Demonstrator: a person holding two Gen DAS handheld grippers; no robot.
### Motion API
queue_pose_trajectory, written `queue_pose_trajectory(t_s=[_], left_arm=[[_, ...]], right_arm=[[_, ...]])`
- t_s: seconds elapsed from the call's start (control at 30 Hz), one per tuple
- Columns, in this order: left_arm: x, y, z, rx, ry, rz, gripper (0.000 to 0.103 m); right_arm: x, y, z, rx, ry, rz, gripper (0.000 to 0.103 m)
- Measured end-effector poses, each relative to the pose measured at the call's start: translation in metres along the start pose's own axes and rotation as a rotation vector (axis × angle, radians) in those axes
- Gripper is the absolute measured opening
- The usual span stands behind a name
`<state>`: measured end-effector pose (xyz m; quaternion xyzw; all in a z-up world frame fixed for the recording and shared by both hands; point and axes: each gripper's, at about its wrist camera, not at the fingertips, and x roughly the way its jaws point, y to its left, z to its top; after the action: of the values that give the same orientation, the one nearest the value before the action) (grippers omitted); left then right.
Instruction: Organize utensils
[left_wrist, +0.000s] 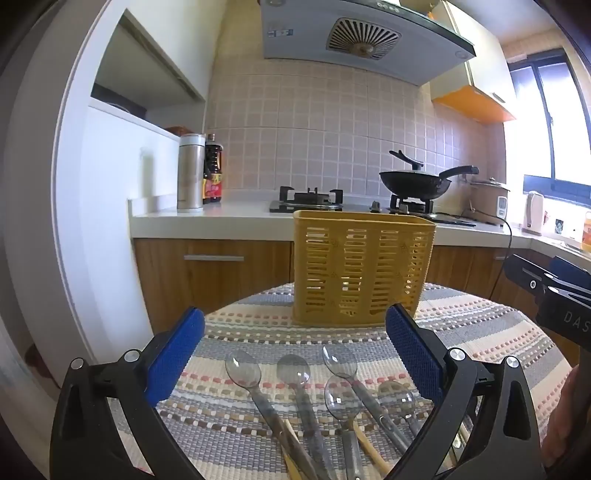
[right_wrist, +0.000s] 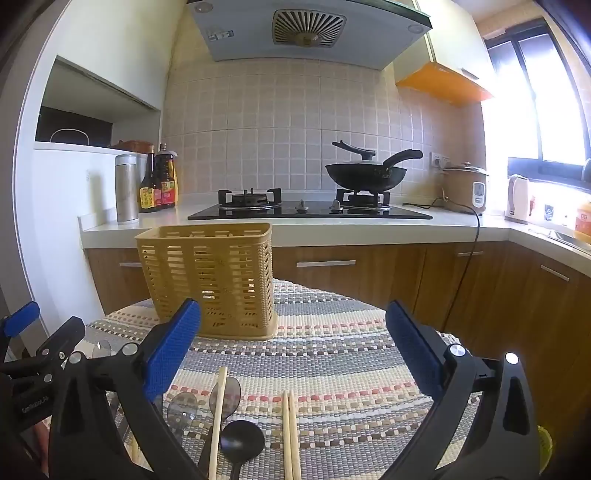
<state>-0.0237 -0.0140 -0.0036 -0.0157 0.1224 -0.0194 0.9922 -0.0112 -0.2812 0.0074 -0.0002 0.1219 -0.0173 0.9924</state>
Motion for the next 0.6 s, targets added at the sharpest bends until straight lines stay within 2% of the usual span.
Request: queue_pose_trajectory(t_s=[0.6], left_arm=[[0.0019, -0.0021, -0.0030, -0.001, -0.002, -0.001, 0.095]], right_arm=[[0.0014, -0.0007, 0.0001, 0.003, 0.004, 0.004, 0.096]])
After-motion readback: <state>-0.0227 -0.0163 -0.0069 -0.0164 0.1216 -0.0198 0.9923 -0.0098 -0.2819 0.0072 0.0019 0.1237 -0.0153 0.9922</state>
